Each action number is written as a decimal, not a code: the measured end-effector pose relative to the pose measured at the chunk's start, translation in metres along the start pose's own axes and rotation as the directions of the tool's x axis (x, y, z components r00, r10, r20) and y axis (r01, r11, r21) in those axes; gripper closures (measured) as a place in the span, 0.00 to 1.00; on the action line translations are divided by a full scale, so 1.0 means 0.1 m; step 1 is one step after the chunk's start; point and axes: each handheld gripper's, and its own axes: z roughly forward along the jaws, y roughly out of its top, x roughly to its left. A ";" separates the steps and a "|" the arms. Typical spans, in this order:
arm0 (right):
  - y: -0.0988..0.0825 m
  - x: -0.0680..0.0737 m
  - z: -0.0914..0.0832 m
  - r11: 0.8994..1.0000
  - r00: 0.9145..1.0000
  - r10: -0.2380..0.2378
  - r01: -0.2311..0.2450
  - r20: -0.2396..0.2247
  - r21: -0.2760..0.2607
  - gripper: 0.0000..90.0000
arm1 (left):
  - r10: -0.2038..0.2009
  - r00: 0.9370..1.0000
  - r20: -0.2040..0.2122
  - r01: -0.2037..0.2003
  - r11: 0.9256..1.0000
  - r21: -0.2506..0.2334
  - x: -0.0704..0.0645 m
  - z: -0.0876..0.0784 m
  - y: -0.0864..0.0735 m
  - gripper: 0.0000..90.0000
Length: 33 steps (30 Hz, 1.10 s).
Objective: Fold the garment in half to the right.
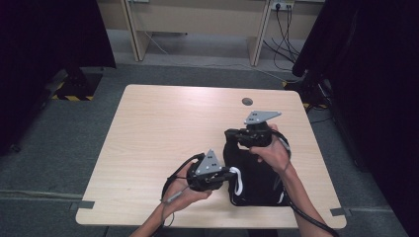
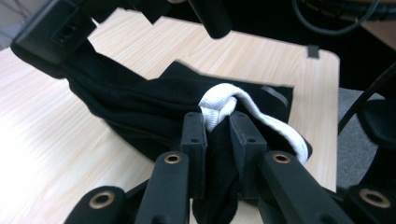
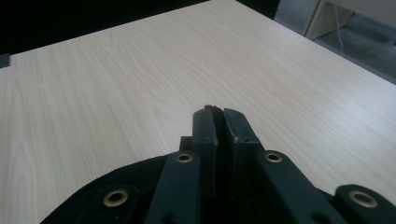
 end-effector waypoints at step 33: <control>-0.69 -0.48 -0.55 0.967 0.936 0.199 -0.235 0.290 0.096 0.33 | -0.125 0.992 0.017 0.125 0.992 -0.020 -0.10 0.53 -0.02 0.21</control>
